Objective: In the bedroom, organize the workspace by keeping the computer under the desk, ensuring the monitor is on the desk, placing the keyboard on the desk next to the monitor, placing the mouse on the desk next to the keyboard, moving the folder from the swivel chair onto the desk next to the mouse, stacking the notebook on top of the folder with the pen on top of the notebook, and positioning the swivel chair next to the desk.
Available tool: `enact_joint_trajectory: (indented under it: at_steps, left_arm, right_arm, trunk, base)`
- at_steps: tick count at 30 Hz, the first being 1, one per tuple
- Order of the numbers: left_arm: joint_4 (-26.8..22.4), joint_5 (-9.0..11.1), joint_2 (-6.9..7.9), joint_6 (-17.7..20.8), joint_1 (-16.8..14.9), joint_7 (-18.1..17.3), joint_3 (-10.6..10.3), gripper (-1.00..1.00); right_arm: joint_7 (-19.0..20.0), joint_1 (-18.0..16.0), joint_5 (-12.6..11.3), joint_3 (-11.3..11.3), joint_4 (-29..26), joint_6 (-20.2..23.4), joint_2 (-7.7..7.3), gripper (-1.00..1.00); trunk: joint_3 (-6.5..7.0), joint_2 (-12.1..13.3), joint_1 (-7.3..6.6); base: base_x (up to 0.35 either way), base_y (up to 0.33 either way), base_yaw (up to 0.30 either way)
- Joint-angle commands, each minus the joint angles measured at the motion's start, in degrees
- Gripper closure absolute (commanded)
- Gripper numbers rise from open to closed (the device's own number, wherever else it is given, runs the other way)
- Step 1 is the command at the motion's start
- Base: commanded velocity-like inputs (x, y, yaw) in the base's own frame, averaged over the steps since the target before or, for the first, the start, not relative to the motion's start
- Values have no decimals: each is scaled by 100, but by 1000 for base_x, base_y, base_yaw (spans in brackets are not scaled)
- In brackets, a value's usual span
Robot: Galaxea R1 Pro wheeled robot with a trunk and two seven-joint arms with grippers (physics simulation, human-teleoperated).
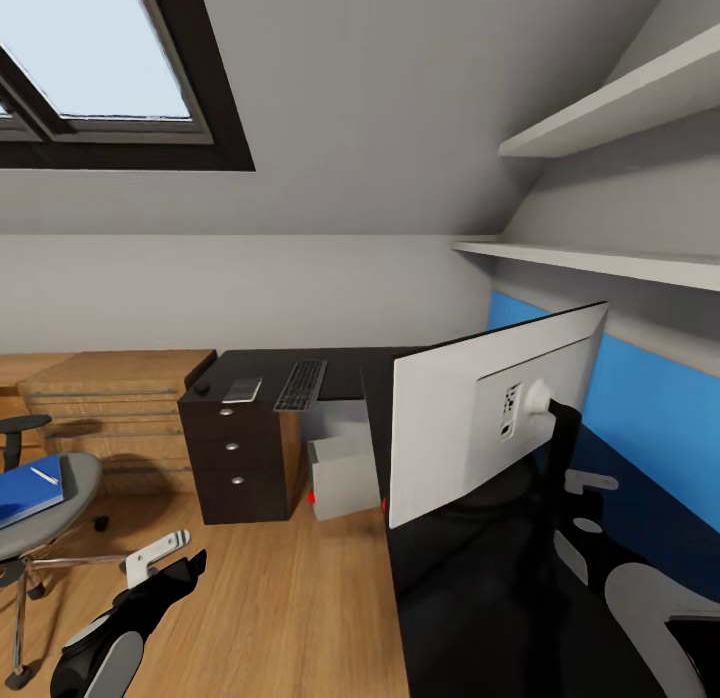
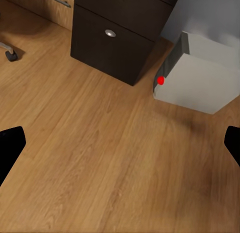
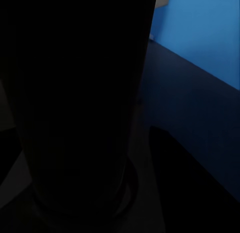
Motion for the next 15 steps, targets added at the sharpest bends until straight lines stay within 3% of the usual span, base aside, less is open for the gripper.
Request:
enact_joint_trajectory:
  at_steps: [1, 7, 15]
  left_arm:
    - [-6, 60, 2, 14, -4, 46, -3, -100]
    - [2, 60, 2, 9, -4, 46, -1, -100]
    - [5, 64, 2, 14, -4, 46, -1, -100]
  right_arm:
    - [-3, -10, -24, 13, -9, -29, -1, 100]
    - [-3, -9, -24, 13, -12, -29, -1, 100]
    - [-3, -11, -24, 13, -9, -29, -1, 100]
  trunk:
    - [-5, -5, 0]
    - [-5, -5, 0]
    - [-5, -5, 0]
  base:
    - [9, -12, 0]
    - [3, -157, 0]
    - [0, -25, 0]
